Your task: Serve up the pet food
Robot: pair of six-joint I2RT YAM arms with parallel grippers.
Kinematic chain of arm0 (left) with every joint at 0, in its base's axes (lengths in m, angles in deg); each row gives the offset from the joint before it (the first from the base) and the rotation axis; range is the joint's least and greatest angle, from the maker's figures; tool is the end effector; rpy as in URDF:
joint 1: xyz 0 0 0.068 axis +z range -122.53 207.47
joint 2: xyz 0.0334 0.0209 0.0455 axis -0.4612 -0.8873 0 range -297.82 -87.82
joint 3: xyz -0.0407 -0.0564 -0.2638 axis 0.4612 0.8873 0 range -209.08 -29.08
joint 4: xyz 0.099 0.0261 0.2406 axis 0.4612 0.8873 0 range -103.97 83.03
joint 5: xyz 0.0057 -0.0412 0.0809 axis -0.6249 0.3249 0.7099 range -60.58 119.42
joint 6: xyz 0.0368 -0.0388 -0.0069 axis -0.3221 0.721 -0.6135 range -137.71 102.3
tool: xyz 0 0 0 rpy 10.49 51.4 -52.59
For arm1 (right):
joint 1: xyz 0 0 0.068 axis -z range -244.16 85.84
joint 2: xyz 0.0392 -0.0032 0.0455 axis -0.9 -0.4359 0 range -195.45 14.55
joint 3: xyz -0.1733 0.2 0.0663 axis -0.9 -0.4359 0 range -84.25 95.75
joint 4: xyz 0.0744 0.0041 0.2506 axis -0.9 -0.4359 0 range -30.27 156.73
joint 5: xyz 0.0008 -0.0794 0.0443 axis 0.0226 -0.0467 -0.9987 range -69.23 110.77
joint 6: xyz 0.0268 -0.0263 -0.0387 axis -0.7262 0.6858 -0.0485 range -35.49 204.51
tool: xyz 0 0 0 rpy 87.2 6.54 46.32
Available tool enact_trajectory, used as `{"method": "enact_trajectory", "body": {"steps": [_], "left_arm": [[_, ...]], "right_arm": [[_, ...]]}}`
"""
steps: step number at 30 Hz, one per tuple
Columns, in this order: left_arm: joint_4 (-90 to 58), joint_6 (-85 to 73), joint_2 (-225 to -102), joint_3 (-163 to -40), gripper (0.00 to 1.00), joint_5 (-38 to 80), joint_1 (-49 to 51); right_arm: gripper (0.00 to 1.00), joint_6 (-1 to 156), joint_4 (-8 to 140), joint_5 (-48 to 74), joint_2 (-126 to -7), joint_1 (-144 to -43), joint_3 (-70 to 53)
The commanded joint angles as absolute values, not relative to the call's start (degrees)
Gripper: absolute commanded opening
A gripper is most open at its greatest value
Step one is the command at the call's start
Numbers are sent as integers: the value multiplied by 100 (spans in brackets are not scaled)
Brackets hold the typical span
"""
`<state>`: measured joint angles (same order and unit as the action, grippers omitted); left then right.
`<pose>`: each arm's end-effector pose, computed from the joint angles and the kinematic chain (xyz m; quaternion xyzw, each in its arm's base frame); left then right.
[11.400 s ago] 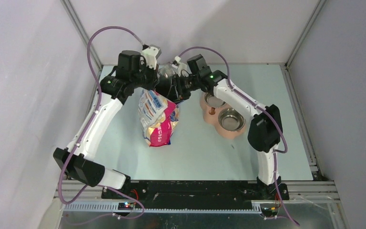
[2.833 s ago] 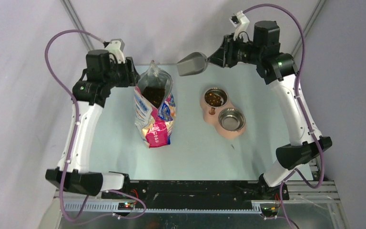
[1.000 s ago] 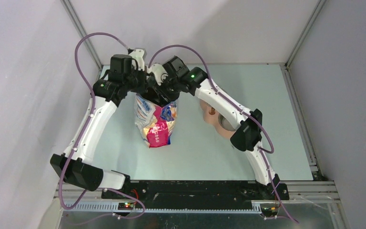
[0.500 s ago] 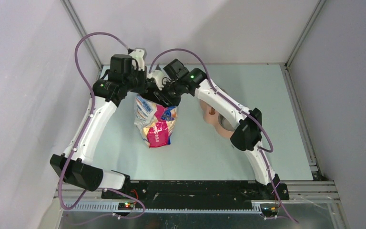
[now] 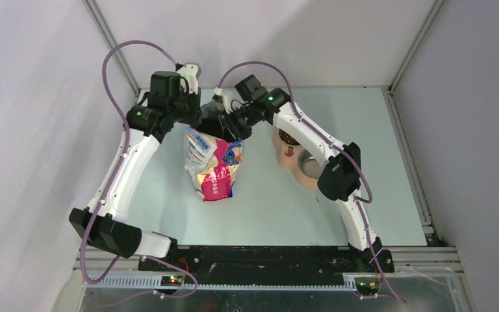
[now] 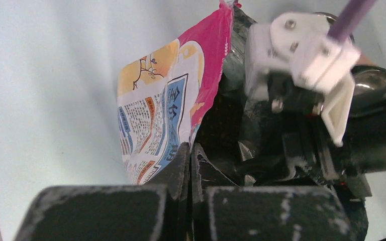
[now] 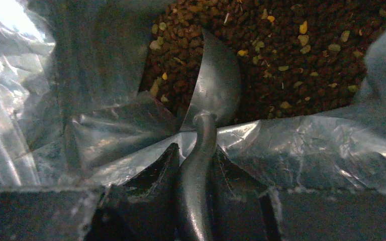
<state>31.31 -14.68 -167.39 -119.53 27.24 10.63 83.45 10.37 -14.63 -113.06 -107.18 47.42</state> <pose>0.2791 -0.0858 0.4164 0.1151 0.8770 -0.0969 0.4564 0.3400 0.3455 0.3183 -0.4146 0.8066 0.3822 0.1773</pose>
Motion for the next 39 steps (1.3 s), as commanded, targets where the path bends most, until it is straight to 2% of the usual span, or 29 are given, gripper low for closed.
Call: {"method": "enact_trajectory", "body": {"steps": [1, 9, 13, 20, 30, 39], "left_arm": [[3083, -1664, -16749, -12135, 0, 2639, 1021], [3095, -1999, -16625, -12058, 0, 2696, 1024], [3089, -2169, -16592, -12068, 0, 2719, 1026], [3147, -2395, -16579, -12138, 0, 2707, 1024], [3244, -3367, -16519, -12081, 0, 2707, 1024], [3516, -4028, -16541, -12235, 0, 2915, 1028]], "right_arm": [[0, 7258, 922, -2837, -11310, -10556, 4831], [0, 6597, 1397, -2257, -11023, -10227, 5063], [0, 5919, 1959, -1925, -10717, -10025, 4796], [0, 5128, 2497, -2150, -10441, -9899, 4684], [0, 3916, 3814, -2641, -10151, -9319, 3588], [0, 2141, 7046, -3682, -9723, -8924, 1708]]}}
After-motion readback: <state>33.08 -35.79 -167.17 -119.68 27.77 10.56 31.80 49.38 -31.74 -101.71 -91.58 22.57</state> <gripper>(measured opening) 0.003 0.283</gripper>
